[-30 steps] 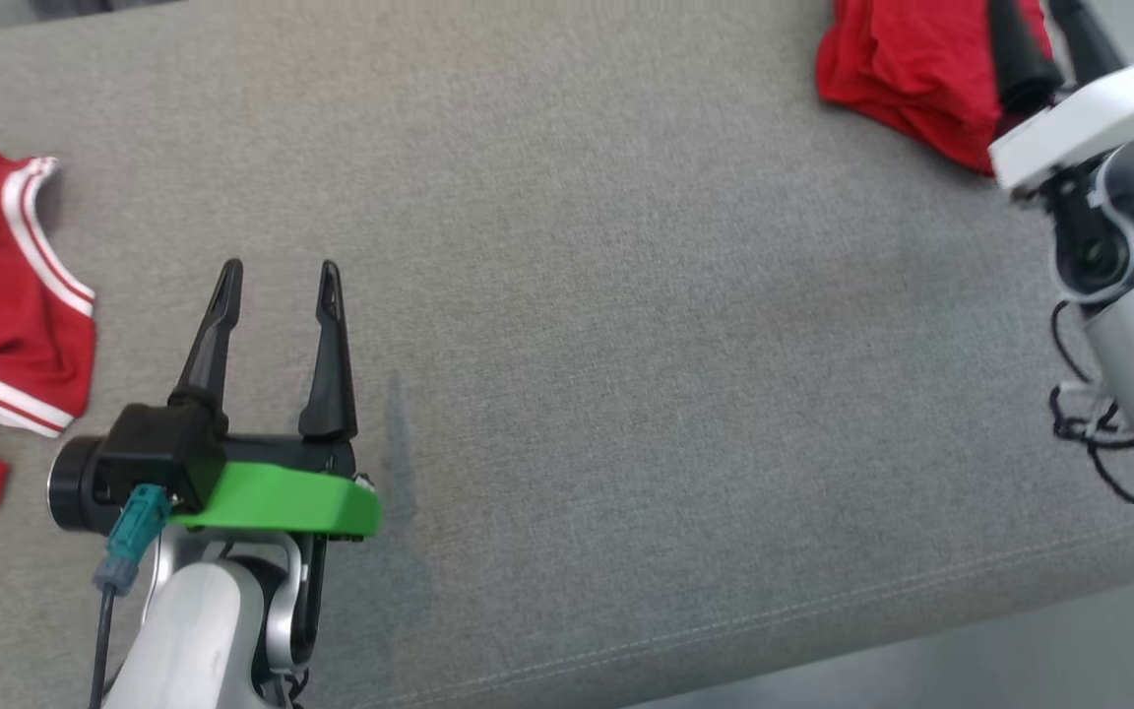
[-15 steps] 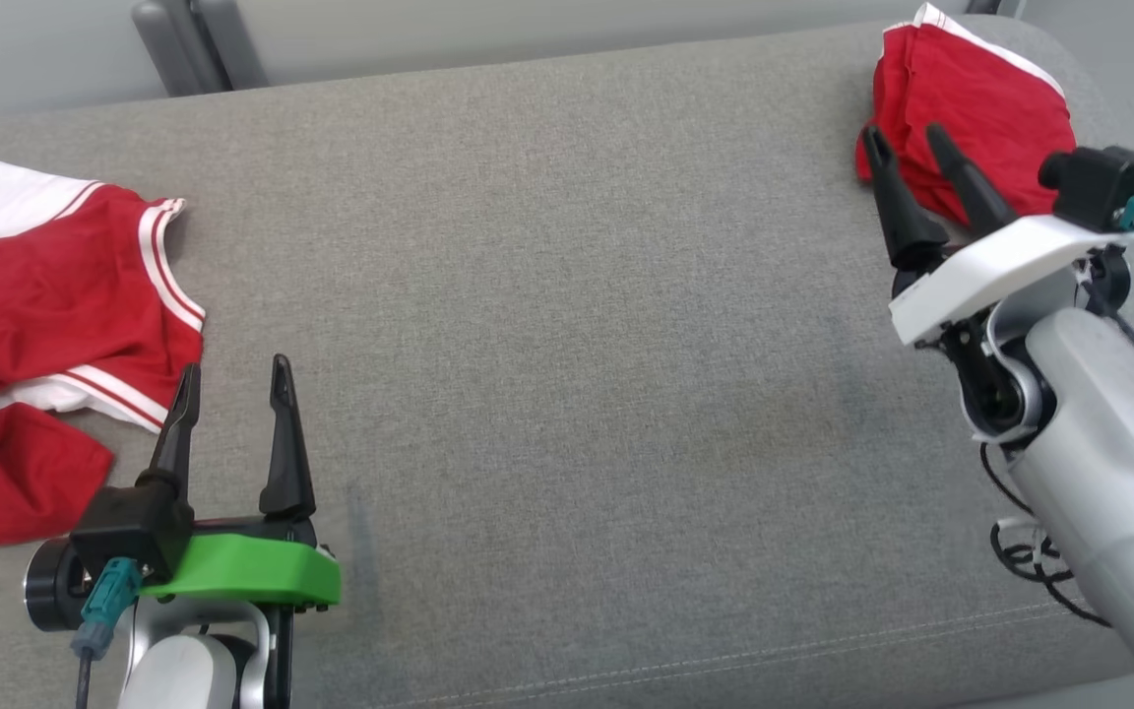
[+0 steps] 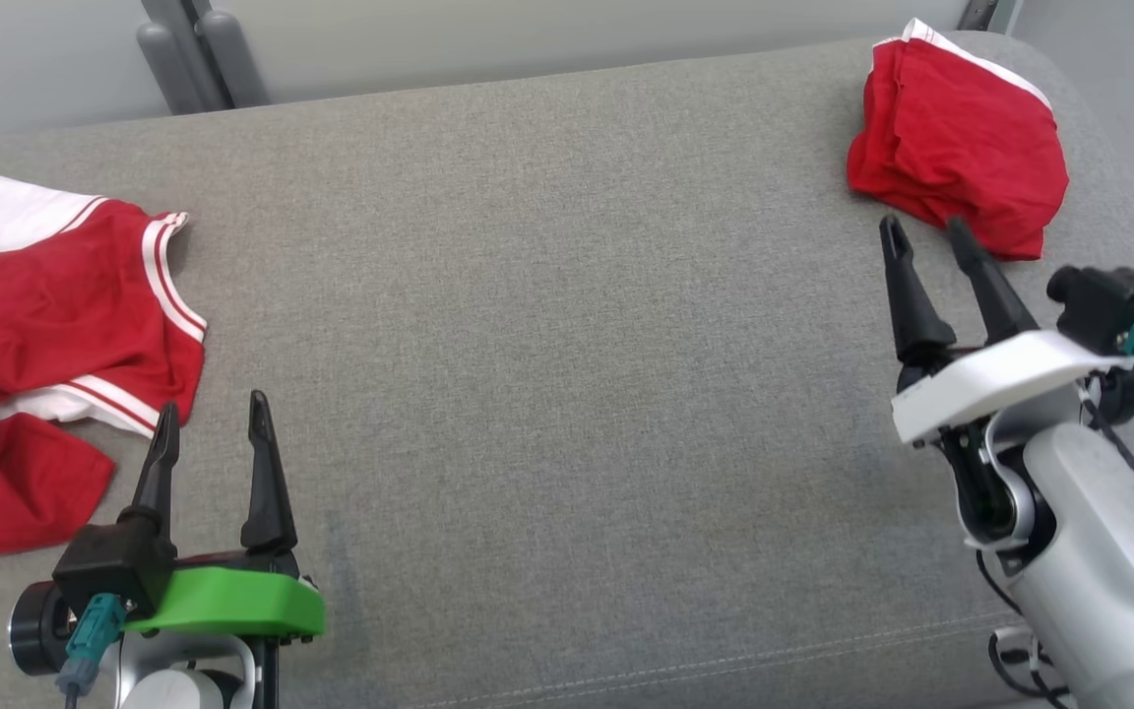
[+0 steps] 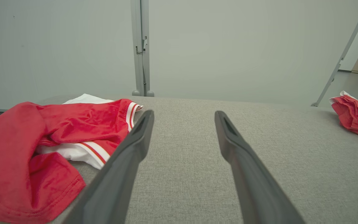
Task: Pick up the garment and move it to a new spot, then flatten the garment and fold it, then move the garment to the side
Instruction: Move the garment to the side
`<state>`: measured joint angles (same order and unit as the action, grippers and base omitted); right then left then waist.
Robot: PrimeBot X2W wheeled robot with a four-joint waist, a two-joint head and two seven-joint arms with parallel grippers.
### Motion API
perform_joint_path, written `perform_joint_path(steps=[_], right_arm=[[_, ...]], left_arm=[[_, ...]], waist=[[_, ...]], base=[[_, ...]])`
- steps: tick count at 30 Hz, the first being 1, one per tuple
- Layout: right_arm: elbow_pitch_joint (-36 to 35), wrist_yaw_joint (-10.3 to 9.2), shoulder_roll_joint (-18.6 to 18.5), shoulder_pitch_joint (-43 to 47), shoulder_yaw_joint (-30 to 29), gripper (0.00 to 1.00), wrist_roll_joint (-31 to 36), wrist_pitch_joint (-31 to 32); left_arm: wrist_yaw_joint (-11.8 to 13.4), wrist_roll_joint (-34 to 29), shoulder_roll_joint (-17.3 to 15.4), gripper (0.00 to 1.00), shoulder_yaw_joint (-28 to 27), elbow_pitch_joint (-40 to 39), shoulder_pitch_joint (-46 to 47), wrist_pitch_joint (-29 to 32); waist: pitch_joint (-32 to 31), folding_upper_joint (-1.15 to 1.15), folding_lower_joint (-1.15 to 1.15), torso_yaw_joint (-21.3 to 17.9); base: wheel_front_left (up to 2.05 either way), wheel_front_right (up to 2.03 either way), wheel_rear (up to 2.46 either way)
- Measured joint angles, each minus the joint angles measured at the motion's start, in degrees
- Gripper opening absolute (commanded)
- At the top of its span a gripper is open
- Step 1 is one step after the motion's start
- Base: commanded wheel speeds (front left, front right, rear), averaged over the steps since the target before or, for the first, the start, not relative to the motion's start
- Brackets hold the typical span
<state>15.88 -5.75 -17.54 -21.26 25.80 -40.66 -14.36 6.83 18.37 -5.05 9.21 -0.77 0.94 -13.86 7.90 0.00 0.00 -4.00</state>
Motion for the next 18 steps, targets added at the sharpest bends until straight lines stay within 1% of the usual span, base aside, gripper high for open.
perform_joint_path(steps=[10,18], right_arm=[[-5.48,-0.78,1.15,8.72,-3.09,1.00,2.93,-0.07],[-8.51,-0.90,1.80,12.77,-5.24,1.00,4.63,-0.07]], left_arm=[[0.00,-1.01,0.05,1.00,0.08,0.08,-1.52,-0.32],[0.00,-1.08,0.13,1.00,0.13,0.13,-2.54,-0.33]], waist=[[-0.12,0.00,0.00,-0.34],[0.06,0.00,0.00,-0.20]], base=[[0.00,0.00,0.00],[0.00,0.00,0.00]])
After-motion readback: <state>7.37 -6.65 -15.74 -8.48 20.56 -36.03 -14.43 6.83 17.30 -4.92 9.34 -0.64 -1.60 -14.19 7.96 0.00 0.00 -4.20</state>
